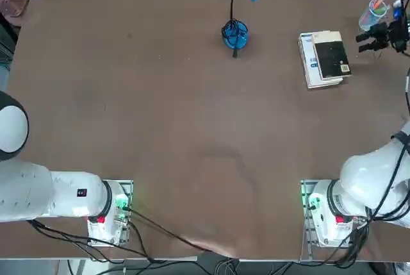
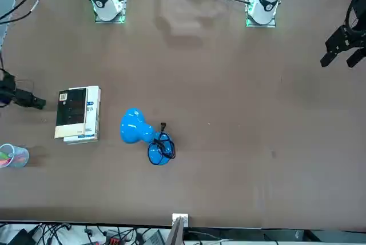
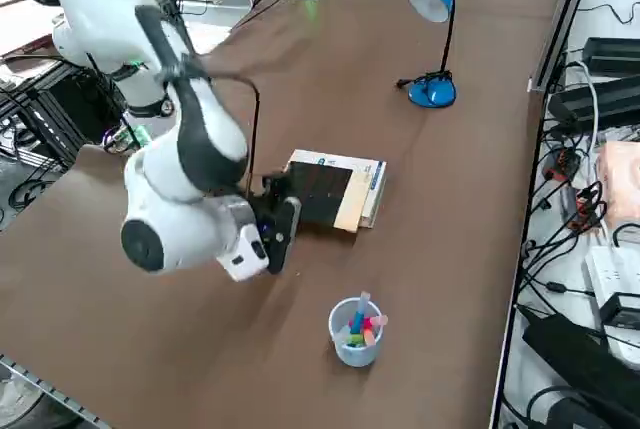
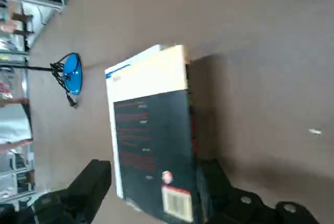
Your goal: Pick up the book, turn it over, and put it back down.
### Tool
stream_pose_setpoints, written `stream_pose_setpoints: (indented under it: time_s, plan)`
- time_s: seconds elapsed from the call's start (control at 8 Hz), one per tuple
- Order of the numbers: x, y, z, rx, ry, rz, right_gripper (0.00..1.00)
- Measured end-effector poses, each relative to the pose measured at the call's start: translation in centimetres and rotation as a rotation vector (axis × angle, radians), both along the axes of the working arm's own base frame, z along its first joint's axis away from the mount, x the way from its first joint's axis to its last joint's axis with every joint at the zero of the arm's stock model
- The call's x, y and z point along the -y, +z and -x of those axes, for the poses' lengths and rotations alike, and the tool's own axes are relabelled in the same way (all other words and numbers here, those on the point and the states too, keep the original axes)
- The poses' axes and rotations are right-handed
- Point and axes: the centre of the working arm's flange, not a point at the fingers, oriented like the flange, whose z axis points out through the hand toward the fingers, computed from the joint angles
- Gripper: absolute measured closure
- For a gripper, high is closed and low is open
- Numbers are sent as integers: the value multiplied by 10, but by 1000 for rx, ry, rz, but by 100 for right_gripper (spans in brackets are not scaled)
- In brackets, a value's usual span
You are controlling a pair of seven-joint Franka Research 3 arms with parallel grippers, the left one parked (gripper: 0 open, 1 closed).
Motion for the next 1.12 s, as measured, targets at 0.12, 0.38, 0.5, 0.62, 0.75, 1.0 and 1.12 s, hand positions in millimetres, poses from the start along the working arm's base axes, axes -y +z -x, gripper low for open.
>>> stream_pose_setpoints:
  time_s: [0.12,0.38,0.5,0.62,0.75,1.0,1.12]
  plan:
    - [7,-18,6,3,-32,-52,0]
    - [3,-49,11,1,-84,-185,1]
    - [-1,-68,13,-14,-109,-232,3]
    - [-3,-82,14,-29,-121,-252,3]
    - [-4,-87,13,-35,-123,-258,3]
    - [-4,-85,7,-31,-116,-258,3]
    - [-7,-85,1,-25,-104,-268,3]
